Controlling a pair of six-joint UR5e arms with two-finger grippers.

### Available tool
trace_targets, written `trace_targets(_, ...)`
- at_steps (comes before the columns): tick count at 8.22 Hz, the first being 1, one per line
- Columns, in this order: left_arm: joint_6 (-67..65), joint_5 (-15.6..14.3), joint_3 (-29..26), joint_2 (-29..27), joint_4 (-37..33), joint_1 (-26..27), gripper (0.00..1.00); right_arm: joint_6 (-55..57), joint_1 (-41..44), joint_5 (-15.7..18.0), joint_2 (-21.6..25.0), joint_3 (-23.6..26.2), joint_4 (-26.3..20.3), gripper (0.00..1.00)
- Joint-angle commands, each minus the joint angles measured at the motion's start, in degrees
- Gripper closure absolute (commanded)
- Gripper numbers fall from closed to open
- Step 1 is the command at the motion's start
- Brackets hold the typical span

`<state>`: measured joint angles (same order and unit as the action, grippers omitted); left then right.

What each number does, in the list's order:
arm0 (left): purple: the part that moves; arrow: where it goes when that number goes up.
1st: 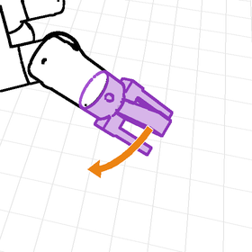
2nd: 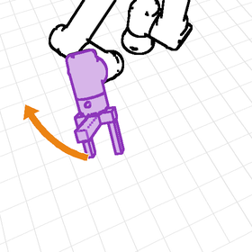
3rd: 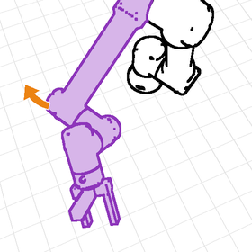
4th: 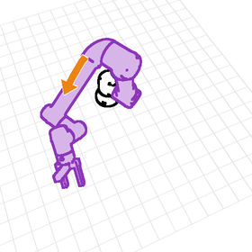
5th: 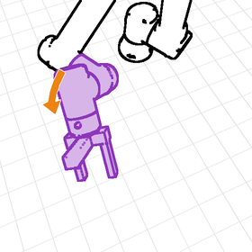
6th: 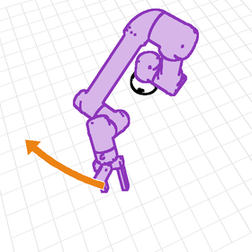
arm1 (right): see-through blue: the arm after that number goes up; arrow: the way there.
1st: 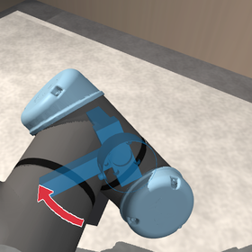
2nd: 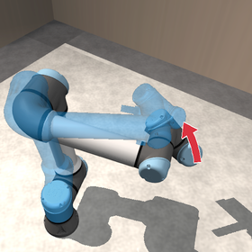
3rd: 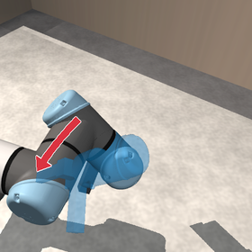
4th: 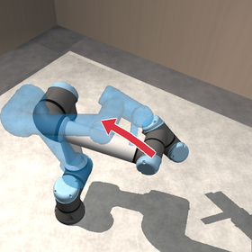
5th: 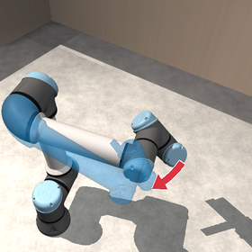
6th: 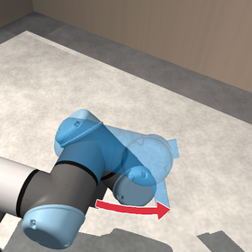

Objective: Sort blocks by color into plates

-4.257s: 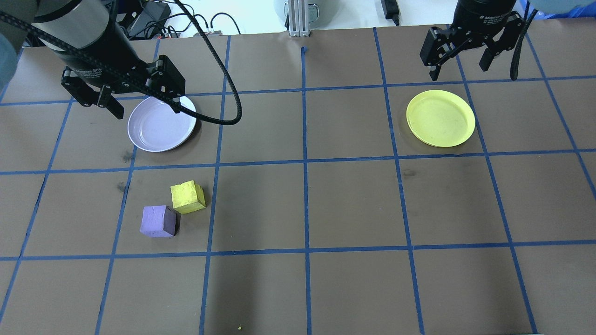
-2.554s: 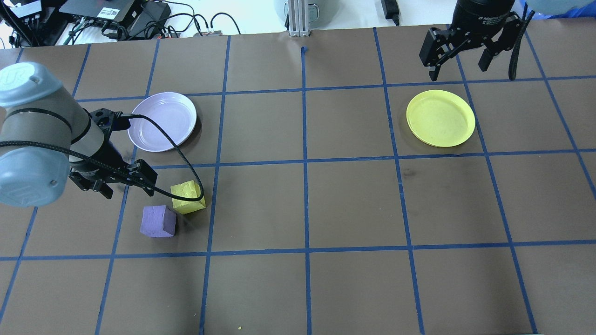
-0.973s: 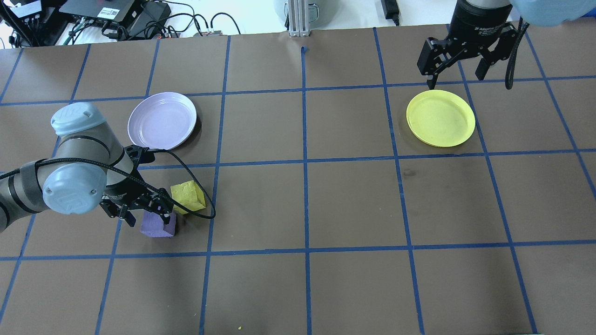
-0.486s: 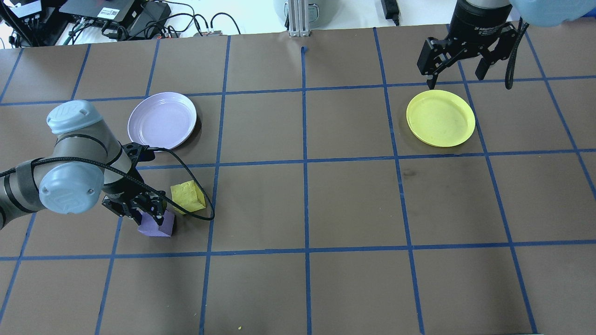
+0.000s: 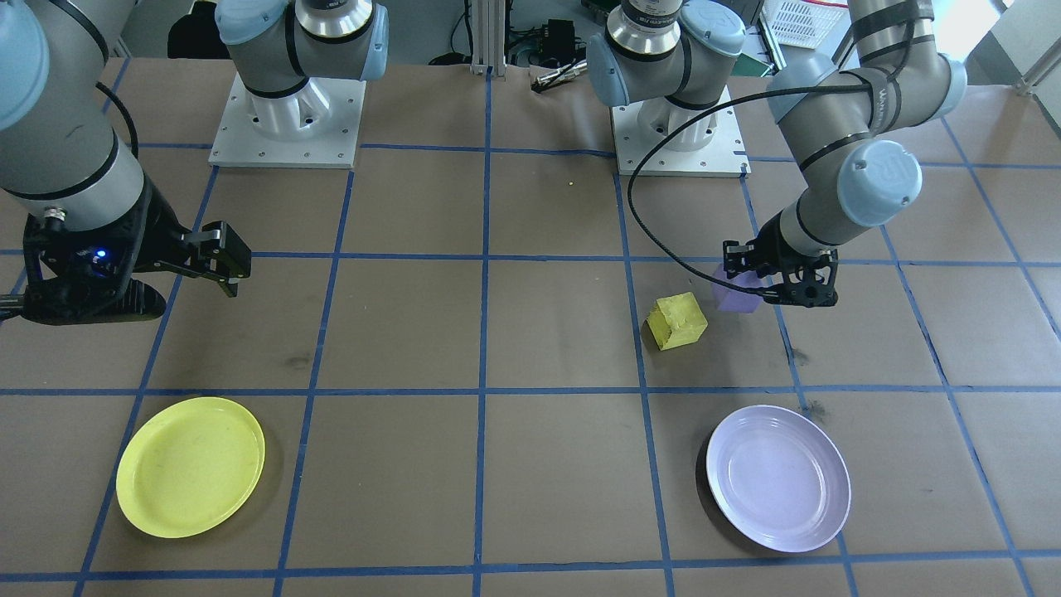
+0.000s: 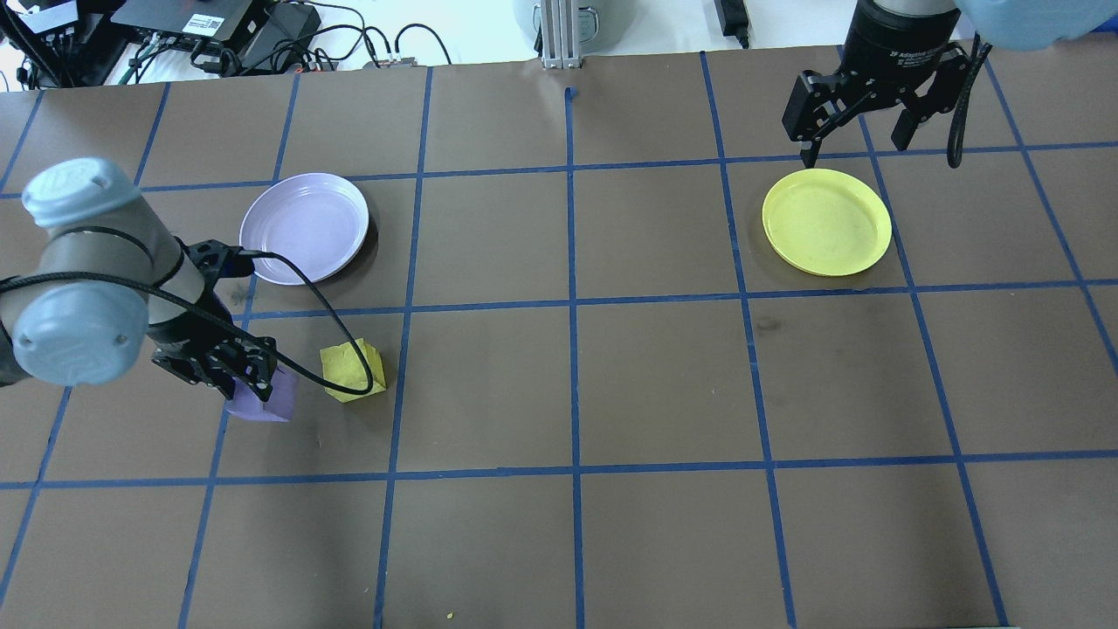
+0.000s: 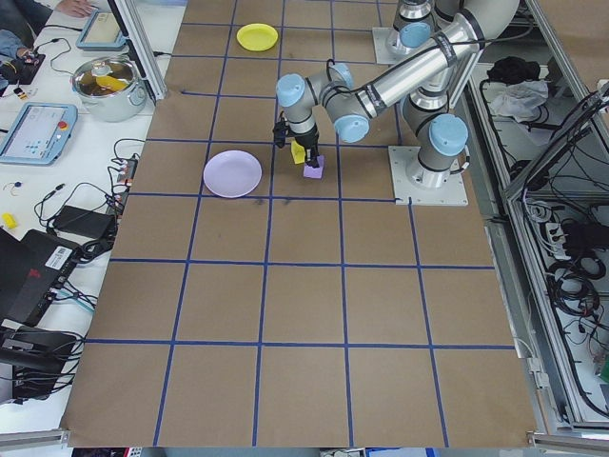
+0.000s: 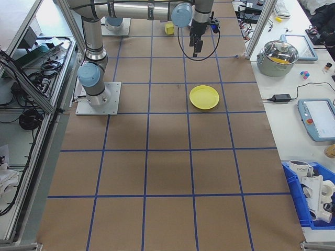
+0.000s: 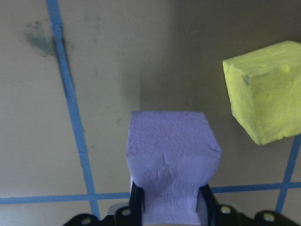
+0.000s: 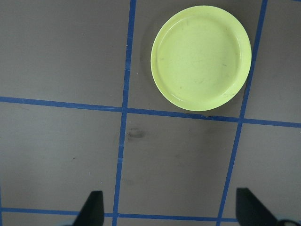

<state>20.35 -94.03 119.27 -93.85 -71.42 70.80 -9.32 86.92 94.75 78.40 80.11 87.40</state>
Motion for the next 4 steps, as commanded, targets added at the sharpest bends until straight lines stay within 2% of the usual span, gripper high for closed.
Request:
trace_targets(1,0.48,0.08,-14.78,-2.80,-10.02,-2.51,1.00,0.00,0.00,0.00,0.00,0.04,0.05,0.00)
trace_targets(4,-0.66,0.60,-37.72,-19.04,-14.77,-0.06,1.00,0.00,0.00,0.00,-0.09,0.22,0.13,0.00)
